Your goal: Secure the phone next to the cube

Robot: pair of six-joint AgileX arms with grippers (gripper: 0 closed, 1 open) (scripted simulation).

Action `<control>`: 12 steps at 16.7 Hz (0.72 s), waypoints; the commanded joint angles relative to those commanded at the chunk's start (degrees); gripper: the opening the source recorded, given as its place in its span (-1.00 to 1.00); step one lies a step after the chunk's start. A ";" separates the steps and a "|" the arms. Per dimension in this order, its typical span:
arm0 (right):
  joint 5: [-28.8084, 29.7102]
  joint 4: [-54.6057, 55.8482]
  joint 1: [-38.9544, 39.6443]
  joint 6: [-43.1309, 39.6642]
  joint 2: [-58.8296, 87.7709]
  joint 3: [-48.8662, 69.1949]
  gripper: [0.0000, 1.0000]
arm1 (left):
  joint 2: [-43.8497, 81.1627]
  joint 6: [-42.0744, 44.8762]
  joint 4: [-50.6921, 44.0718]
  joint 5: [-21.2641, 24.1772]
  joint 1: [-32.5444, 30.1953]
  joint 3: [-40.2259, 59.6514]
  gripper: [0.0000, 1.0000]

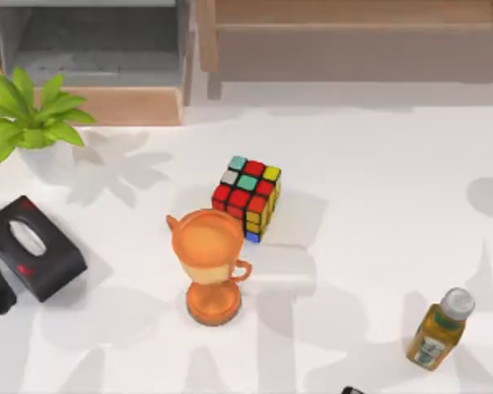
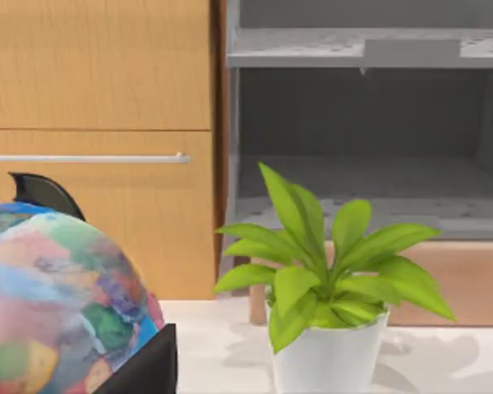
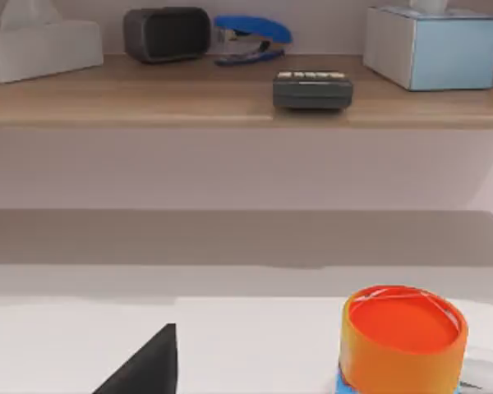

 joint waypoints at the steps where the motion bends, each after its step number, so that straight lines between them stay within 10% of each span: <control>1: 0.00 0.00 0.00 0.00 0.00 0.00 1.00 | 0.00 0.00 0.00 0.00 0.00 0.00 1.00; 12: -0.19 -16.35 -10.00 -5.27 32.64 21.97 1.00 | 0.00 0.00 0.00 0.00 0.00 0.00 1.00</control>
